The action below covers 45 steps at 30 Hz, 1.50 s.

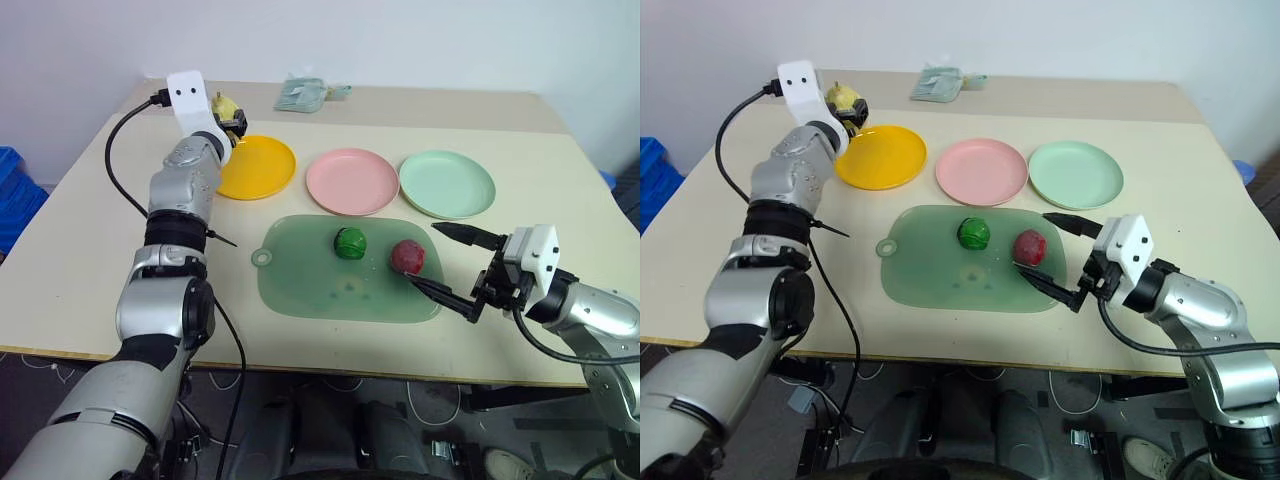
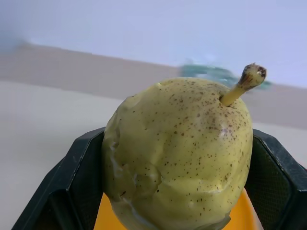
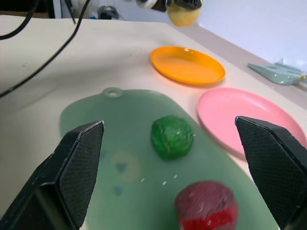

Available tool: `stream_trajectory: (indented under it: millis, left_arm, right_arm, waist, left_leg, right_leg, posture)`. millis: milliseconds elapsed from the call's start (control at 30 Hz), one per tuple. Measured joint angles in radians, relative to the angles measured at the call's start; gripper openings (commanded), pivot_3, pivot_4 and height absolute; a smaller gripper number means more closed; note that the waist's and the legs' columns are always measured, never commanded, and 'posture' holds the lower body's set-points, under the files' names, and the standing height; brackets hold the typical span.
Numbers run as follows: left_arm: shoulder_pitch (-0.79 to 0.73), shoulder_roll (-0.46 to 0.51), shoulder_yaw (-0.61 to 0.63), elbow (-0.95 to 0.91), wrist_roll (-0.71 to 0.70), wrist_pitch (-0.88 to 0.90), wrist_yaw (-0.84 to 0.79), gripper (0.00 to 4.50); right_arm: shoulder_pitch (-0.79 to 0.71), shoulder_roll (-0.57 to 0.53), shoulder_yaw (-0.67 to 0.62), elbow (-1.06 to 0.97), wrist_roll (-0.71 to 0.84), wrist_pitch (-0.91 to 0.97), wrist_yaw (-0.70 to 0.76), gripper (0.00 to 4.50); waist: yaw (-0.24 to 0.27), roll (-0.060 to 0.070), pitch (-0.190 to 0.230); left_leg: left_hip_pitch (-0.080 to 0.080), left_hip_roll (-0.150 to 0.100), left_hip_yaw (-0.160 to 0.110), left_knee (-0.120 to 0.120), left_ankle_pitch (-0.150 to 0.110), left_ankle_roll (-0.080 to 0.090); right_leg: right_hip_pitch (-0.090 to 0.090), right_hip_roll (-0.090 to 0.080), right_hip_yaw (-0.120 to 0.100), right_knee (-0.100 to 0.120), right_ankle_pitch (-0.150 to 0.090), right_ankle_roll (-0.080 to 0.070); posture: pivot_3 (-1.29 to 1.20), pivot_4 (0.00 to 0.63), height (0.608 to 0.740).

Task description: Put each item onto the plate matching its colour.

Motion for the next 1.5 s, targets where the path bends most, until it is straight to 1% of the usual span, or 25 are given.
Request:
stream_trajectory:
  millis: [33, 100, 167, 300, 367, 400, 467, 500, 533, 567, 633, 667, 767, 800, 900, 1067, 1167, 1267, 1400, 1500]
  left_arm:
    - [-0.004, -0.009, 0.001, 0.057, 0.003, -0.03, 0.001, 4.41]
    - [-0.004, -0.022, -0.008, 0.158, 0.028, -0.083, -0.003, 4.46]
    - [-0.004, -0.032, -0.016, 0.21, 0.047, -0.114, -0.007, 4.46]
    - [-0.004, -0.036, -0.017, 0.232, 0.065, -0.159, -0.032, 4.46]
    - [0.002, -0.039, -0.01, 0.206, 0.057, -0.171, -0.072, 4.46]
    - [0.013, -0.039, -0.007, 0.172, 0.046, -0.178, -0.104, 4.46]
    - [0.074, -0.038, -0.011, 0.039, 0.029, -0.192, -0.182, 4.46]
    - [0.132, -0.034, -0.02, -0.065, 0.019, -0.187, -0.234, 4.46]
    - [0.227, -0.02, -0.042, -0.223, 0.004, -0.165, -0.303, 4.46]
    - [0.283, -0.012, -0.057, -0.303, -0.005, -0.141, -0.342, 4.46]
    - [0.48, 0.035, -0.093, -0.567, -0.038, -0.09, -0.458, 4.46]
    - [0.56, 0.053, -0.107, -0.663, -0.053, -0.082, -0.512, 4.46]
    - [0.805, 0.156, -0.137, -0.944, -0.131, -0.053, -0.695, 4.46]
    - [0.881, 0.213, -0.137, -1.025, -0.168, -0.022, -0.769, 4.46]
    - [1.013, 0.351, -0.13, -1.156, -0.229, 0.019, -0.922, 4.46]
    - [1.13, 0.47, -0.07, -1.315, -0.359, 0.083, -1.072, 4.46]
    - [1.175, 0.508, -0.02, -1.376, -0.401, 0.095, -1.111, 4.46]
    - [1.245, 0.524, 0.013, -1.418, -0.43, 0.107, -1.134, 4.46]
    - [1.353, 0.548, 0.044, -1.438, -0.414, 0.07, -1.18, 4.46]
    - [1.396, 0.548, 0.068, -1.446, -0.413, 0.059, -1.178, 4.46]
  right_arm:
    - [-0.017, 0.008, 0.008, 0.015, -0.007, 0.0, -0.006, 4.5]
    - [-0.059, 0.025, 0.033, 0.052, -0.02, -0.001, -0.017, 4.5]
    - [-0.079, 0.029, 0.048, 0.082, -0.041, -0.006, -0.017, 4.5]
    - [-0.15, 0.047, 0.082, 0.133, -0.078, -0.012, -0.027, 4.5]
    - [-0.186, 0.054, 0.092, 0.136, -0.087, -0.012, -0.033, 4.5]
    - [-0.199, 0.059, 0.099, 0.136, -0.089, -0.011, -0.037, 4.5]
    - [-0.215, 0.072, 0.116, 0.136, -0.091, -0.002, -0.04, 4.5]
    - [-0.225, 0.074, 0.129, 0.137, -0.095, 0.009, -0.044, 4.5]
    - [-0.239, 0.079, 0.143, 0.137, -0.096, 0.025, -0.052, 4.5]
    - [-0.246, 0.081, 0.151, 0.139, -0.098, 0.037, -0.057, 4.5]
    - [-0.278, 0.093, 0.179, 0.148, -0.101, 0.059, -0.058, 4.5]
    - [-0.286, 0.096, 0.189, 0.156, -0.102, 0.066, -0.056, 4.5]
    - [-0.343, 0.123, 0.237, 0.196, -0.126, 0.081, -0.057, 4.5]
    - [-0.374, 0.136, 0.261, 0.221, -0.144, 0.09, -0.06, 4.5]
    - [-0.433, 0.16, 0.324, 0.262, -0.19, 0.098, -0.059, 4.5]
    - [-0.521, 0.227, 0.436, 0.361, -0.266, 0.096, -0.04, 4.5]
    - [-0.553, 0.232, 0.476, 0.411, -0.31, 0.08, -0.014, 4.5]
    - [-0.588, 0.243, 0.503, 0.471, -0.354, 0.064, 0.005, 4.5]
    - [-0.638, 0.267, 0.54, 0.573, -0.425, 0.027, 0.006, 4.5]
    - [-0.643, 0.267, 0.554, 0.62, -0.465, 0.022, 0.016, 4.5]
  waist:
    - [0.0, 0.0, 0.0]
    - [-0.001, -0.002, 0.001]
    - [-0.001, -0.003, 0.002]
    - [-0.002, -0.003, 0.002]
    - [-0.003, -0.003, 0.002]
    - [-0.003, -0.003, 0.002]
    - [-0.006, -0.002, 0.002]
    - [-0.008, -0.002, 0.001]
    - [-0.015, -0.001, 0.001]
    - [-0.017, -0.001, 0.001]
    - [-0.032, -0.001, 0.001]
    - [-0.032, 0.0, 0.002]
    - [-0.036, 0.001, 0.002]
    - [-0.033, 0.002, 0.003]
    - [-0.028, 0.004, 0.004]
    - [-0.03, 0.007, 0.005]
    - [-0.028, 0.007, 0.006]
    - [-0.031, 0.008, 0.006]
    - [-0.033, 0.008, 0.006]
    - [-0.028, 0.008, 0.006]
  left_leg:
    - [0.0, 0.0, 0.0, 0.0, 0.0, 0.0]
    - [-0.002, 0.0, 0.0, 0.0, 0.0, 0.0]
    - [-0.005, 0.0, 0.0, 0.0, 0.0, 0.0]
    - [-0.005, -0.001, 0.0, 0.0, 0.0, 0.0]
    - [-0.005, 0.0, 0.0, 0.0, 0.0, 0.0]
    - [-0.005, 0.0, -0.001, 0.0, 0.0, -0.001]
    - [-0.005, 0.0, 0.0, 0.0, 0.0, -0.001]
    - [-0.005, 0.0, 0.0, -0.001, 0.0, -0.001]
    - [-0.005, 0.0, 0.001, -0.002, 0.0, -0.001]
    - [-0.005, 0.0, 0.0, -0.002, 0.0, -0.001]
    - [-0.006, 0.001, 0.001, -0.003, 0.0, -0.001]
    - [-0.006, 0.001, 0.001, -0.003, 0.0, -0.001]
    - [-0.006, 0.003, 0.001, -0.004, 0.001, -0.003]
    - [-0.005, 0.004, 0.001, -0.004, 0.002, -0.004]
    - [-0.005, 0.004, 0.001, -0.004, 0.001, -0.006]
    - [-0.005, 0.004, 0.001, -0.003, 0.002, -0.005]
    - [-0.005, 0.004, 0.001, -0.003, 0.003, -0.003]
    - [-0.006, 0.004, 0.002, -0.006, 0.003, -0.002]
    - [-0.006, 0.004, 0.004, -0.011, 0.005, -0.005]
    - [-0.006, 0.005, 0.003, -0.013, 0.006, -0.006]
  right_leg:
    - [-0.001, 0.0, 0.0, 0.0, 0.0, 0.0]
    - [-0.003, 0.0, 0.0, 0.0, 0.0, 0.0]
    - [-0.005, 0.0, 0.0, 0.001, 0.0, 0.0]
    - [-0.006, 0.0, 0.0, 0.001, 0.0, 0.001]
    - [-0.006, 0.0, 0.0, 0.002, 0.0, 0.001]
    - [-0.006, 0.0, 0.0, 0.002, 0.0, 0.001]
    - [-0.006, -0.002, 0.001, 0.001, 0.0, 0.0]
    - [-0.006, -0.002, 0.002, 0.001, 0.0, 0.0]
    - [-0.007, -0.002, 0.005, 0.001, 0.001, 0.0]
    - [-0.007, -0.002, 0.005, 0.001, 0.001, 0.0]
    - [-0.009, -0.003, 0.006, 0.001, 0.001, 0.0]
    - [-0.009, -0.003, 0.006, 0.002, 0.001, -0.001]
    - [-0.01, -0.002, 0.007, 0.002, 0.002, -0.004]
    - [-0.01, -0.002, 0.006, 0.002, 0.002, -0.009]
    - [-0.009, -0.001, 0.005, 0.0, 0.003, -0.015]
    - [-0.007, -0.003, 0.004, -0.003, 0.003, -0.015]
    - [-0.008, -0.003, 0.003, -0.003, 0.003, -0.015]
    - [-0.011, -0.003, 0.004, -0.003, 0.003, -0.015]
    - [-0.015, -0.002, 0.005, 0.0, 0.003, -0.015]
    - [-0.016, -0.002, 0.004, 0.0, 0.003, -0.016]
  posture:
    - [0.0, 0.15, 0.74]
    - [0.0, 0.15, 0.74]
    - [0.0, 0.15, 0.74]
    - [0.0, 0.15, 0.74]
    - [0.0, 0.15, 0.74]
    - [0.0, 0.15, 0.74]
    - [0.0, 0.15, 0.74]
    - [0.0, 0.15, 0.74]
    - [0.0, 0.15, 0.74]
    - [0.0, 0.15, 0.74]
    - [0.0, 0.15, 0.74]
    - [0.0, 0.15, 0.74]
    - [0.0, 0.15, 0.74]
    - [0.0, 0.15, 0.74]
    - [0.0, 0.15, 0.74]
    - [0.0, 0.15, 0.74]
    - [0.0, 0.15, 0.74]
    - [0.0, 0.15, 0.74]
    - [0.0, 0.15, 0.74]
    - [0.0, 0.15, 0.74]
